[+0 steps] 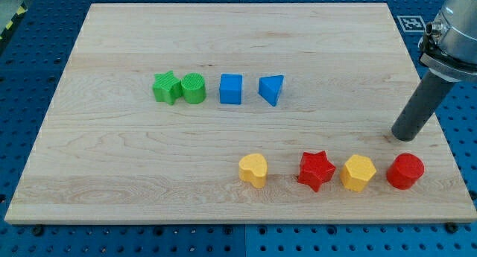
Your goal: Move your arm to the bottom right side of the board
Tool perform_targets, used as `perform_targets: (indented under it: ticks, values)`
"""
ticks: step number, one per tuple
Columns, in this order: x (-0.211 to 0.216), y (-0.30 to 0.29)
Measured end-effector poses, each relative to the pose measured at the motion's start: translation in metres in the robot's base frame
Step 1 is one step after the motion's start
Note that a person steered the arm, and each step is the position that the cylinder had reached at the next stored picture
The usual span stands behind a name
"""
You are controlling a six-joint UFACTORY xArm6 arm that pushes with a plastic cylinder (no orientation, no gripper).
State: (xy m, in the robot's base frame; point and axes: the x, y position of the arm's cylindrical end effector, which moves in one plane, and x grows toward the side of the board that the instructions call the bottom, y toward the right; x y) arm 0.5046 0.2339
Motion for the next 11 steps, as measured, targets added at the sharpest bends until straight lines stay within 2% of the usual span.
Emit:
perform_targets:
  ticks: [2, 4, 6, 7, 9, 10, 11]
  values:
    - [0.003, 0.003]
    - [0.021, 0.039]
    - [0.021, 0.042]
    - [0.023, 0.061]
    - [0.065, 0.091]
    - [0.1, 0.074]
    - [0.111, 0.046]
